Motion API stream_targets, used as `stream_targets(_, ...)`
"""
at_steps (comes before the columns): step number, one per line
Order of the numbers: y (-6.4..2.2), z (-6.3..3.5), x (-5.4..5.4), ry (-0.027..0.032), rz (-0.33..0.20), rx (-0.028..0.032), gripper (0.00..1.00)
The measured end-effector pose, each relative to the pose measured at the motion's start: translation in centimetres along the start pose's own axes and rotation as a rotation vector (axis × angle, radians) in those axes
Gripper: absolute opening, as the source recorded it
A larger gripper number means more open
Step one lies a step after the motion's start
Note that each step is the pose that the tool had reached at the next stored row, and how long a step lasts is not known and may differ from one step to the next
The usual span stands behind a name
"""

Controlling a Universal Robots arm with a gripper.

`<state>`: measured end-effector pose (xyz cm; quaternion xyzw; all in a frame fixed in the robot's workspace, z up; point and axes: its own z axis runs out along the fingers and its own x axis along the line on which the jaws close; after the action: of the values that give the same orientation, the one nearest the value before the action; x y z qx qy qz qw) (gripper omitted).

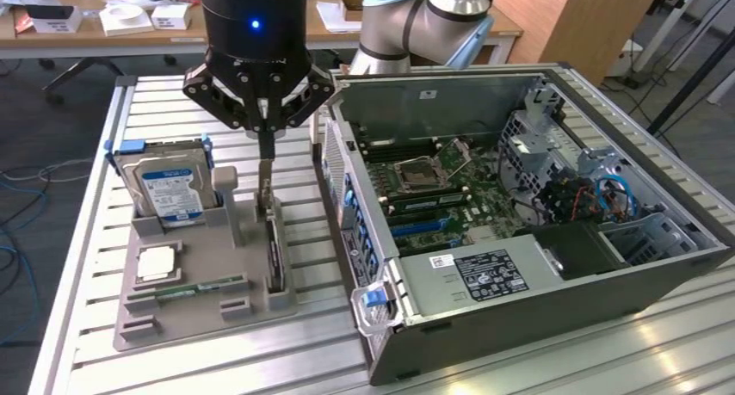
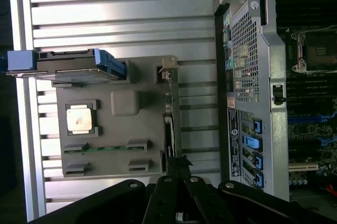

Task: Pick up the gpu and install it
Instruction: 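Pick up the gpu and move the gpu toward the slot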

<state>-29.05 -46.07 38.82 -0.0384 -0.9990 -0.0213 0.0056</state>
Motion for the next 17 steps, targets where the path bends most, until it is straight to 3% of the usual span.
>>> stream_targets(6, 0.00, 0.00, 0.00, 0.0000, 0.000, 0.0000, 0.29)
stream_targets(7, 0.00, 0.00, 0.00, 0.0000, 0.000, -0.0001, 0.36)
stream_targets(12, -0.01, 0.14, 0.00, 0.0000, 0.000, -0.0001, 0.36)
stream_targets(17, -0.04, 0.99, -0.01, 0.0000, 0.000, -0.0001, 0.36)
